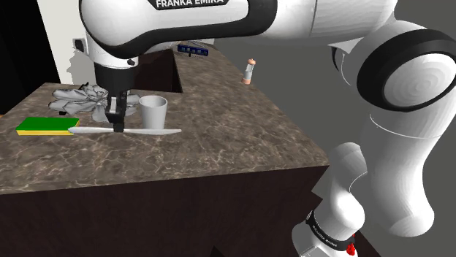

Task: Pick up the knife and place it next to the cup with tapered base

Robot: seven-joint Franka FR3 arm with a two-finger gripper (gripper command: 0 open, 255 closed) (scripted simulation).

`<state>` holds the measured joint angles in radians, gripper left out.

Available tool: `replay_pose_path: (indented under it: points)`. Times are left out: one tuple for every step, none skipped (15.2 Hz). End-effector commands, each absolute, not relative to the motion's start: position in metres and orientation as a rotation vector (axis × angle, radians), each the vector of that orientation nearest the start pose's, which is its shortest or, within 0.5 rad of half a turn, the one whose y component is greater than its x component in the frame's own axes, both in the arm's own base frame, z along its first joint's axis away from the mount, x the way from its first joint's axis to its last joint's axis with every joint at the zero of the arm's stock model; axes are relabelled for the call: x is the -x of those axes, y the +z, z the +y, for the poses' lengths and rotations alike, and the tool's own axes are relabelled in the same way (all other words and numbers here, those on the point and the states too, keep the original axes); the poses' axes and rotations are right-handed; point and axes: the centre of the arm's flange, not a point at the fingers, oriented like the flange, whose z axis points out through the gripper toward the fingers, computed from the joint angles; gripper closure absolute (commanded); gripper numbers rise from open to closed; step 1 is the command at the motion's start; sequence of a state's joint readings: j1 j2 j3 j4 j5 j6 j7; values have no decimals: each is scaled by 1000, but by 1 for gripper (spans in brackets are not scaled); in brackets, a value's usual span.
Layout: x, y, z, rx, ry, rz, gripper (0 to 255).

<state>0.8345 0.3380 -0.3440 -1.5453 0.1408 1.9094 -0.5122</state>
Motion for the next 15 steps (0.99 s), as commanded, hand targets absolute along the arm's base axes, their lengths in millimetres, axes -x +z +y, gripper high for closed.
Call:
replay_pose_path:
  points:
    - [-564,460,345,2752,-74,-1467,255]
    - [-564,455,345,2752,-74,-1467,255]
    - [-564,450,345,2752,-74,-1467,255]
    - [-564,444,345,2752,-74,-1467,255]
    - [-564,439,345,2752,-74,-1467,255]
    - [-564,434,345,2752,-74,-1467,255]
    - [-564,428,345,2752,-74,-1467,255]
    - [-564,423,345,2752,-74,-1467,255]
    - [-564,418,345,2752,-74,-1467,255]
    - [-564,413,345,2752,-74,-1467,255]
    - [-564,407,345,2752,-74,-1467,255]
    - [-564,402,345,2752,-74,-1467,255]
    - [-564,397,345,2752,-74,-1467,255]
    - [-564,392,345,2752,-74,-1467,255]
    - [-564,386,345,2752,-74,-1467,255]
